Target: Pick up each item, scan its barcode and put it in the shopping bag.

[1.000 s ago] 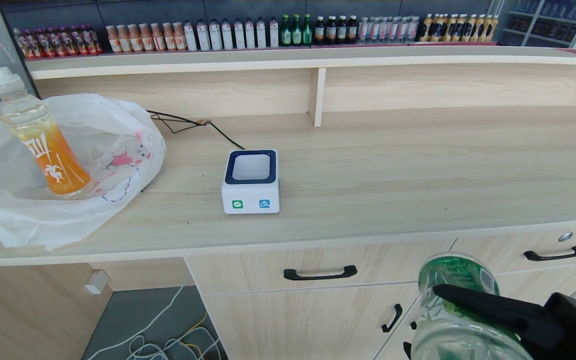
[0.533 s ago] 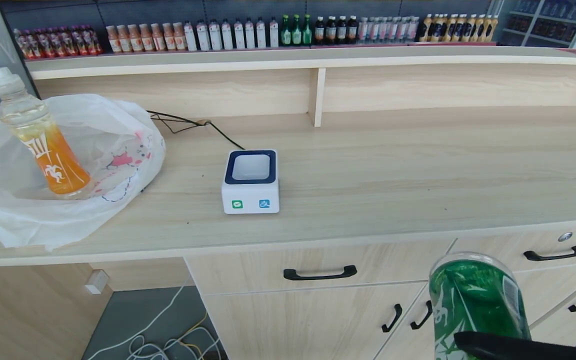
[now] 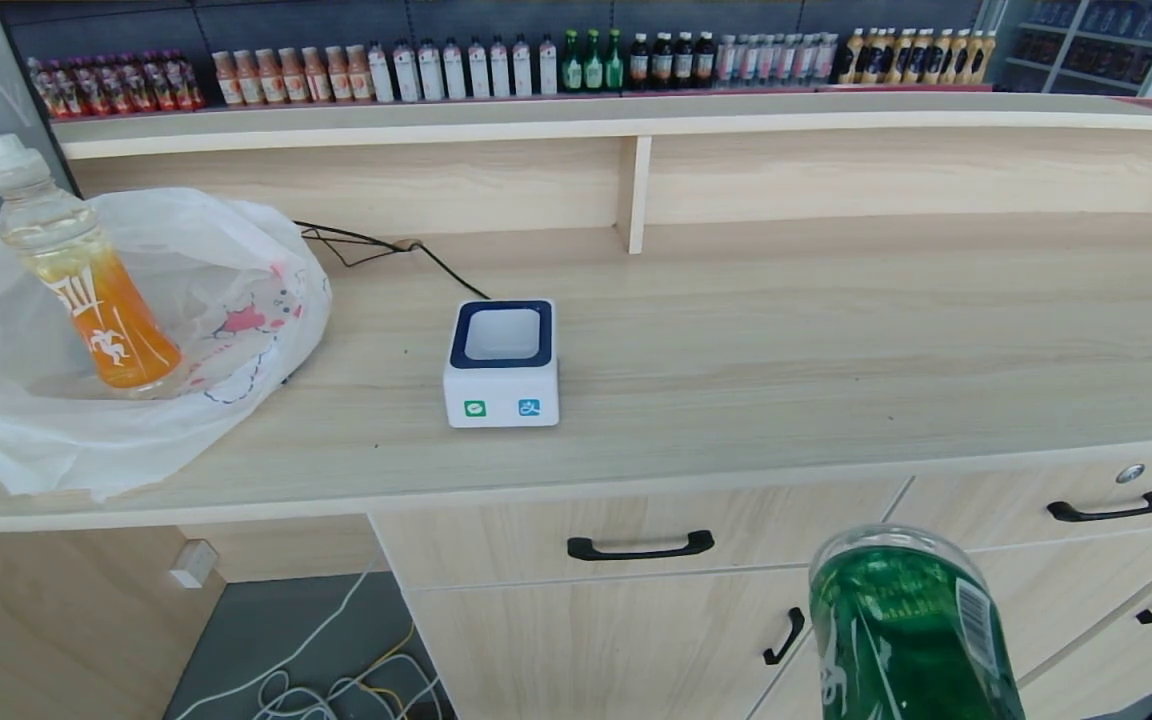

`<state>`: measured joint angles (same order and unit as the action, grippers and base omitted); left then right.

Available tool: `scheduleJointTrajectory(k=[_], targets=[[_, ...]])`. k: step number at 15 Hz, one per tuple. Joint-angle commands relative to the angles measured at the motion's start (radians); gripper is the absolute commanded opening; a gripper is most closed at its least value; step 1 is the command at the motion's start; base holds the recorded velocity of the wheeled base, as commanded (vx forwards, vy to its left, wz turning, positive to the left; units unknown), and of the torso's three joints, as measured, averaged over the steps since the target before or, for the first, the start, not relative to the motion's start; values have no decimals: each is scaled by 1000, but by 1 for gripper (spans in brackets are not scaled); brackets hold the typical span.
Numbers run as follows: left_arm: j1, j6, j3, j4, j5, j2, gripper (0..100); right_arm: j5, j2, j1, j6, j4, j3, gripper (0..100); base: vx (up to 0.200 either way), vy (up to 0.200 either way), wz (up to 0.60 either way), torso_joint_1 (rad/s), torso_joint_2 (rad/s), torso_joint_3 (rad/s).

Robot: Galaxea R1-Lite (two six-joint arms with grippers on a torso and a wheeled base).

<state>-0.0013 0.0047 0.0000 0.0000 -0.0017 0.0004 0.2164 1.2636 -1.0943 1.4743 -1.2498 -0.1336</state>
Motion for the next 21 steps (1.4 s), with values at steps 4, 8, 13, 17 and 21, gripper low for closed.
scheduleJointTrajectory(k=[4,8,13,17,21], targets=[[0,0,0,0,0,0,100,106,131,-19,-12,-69,-47,0,0,0,0,0,0,0],[0,0,0,0,0,0,100,113,131,-15,-6,-68,-52,0,0,0,0,0,0,0],[0,0,0,0,0,0,100,155,117,60,158,-69,-124,0,0,0,0,0,0,0],[1,0,0,0,0,0,100,216,117,83,181,-16,-161,0,0,0,0,0,0,0],[0,0,0,0,0,0,100,218,109,83,190,-8,-142,0,0,0,0,0,0,0]])
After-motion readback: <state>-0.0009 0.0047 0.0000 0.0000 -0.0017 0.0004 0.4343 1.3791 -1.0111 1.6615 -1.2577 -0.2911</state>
